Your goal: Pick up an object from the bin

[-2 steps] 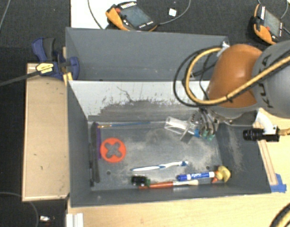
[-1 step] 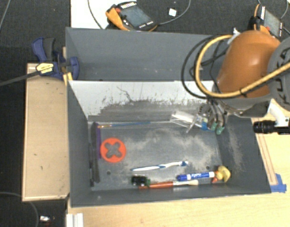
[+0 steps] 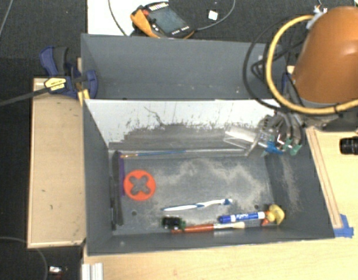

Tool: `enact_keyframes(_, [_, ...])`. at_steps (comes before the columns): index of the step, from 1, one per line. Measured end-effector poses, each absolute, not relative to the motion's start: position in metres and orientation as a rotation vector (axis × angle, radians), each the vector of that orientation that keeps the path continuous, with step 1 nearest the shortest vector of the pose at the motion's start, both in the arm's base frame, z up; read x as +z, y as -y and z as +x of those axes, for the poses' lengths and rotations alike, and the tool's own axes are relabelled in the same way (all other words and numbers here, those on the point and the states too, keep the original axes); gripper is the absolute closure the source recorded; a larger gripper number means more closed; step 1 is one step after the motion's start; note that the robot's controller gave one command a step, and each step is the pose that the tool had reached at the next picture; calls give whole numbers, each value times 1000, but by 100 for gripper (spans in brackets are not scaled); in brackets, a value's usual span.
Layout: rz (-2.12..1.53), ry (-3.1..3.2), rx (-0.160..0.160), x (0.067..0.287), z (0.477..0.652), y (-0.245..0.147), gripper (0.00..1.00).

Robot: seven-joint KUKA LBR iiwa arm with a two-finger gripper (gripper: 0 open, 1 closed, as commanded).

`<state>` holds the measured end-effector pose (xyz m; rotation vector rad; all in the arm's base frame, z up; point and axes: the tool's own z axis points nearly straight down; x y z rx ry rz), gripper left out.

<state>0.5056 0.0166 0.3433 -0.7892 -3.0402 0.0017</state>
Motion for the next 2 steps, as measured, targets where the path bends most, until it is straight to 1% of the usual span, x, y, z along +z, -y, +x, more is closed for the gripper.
enact_keyframes(1, [-881,3020,-1,282,510,-9,100])
enact_keyframes(2, [-1216,2913,-14,280,523,-55,100])
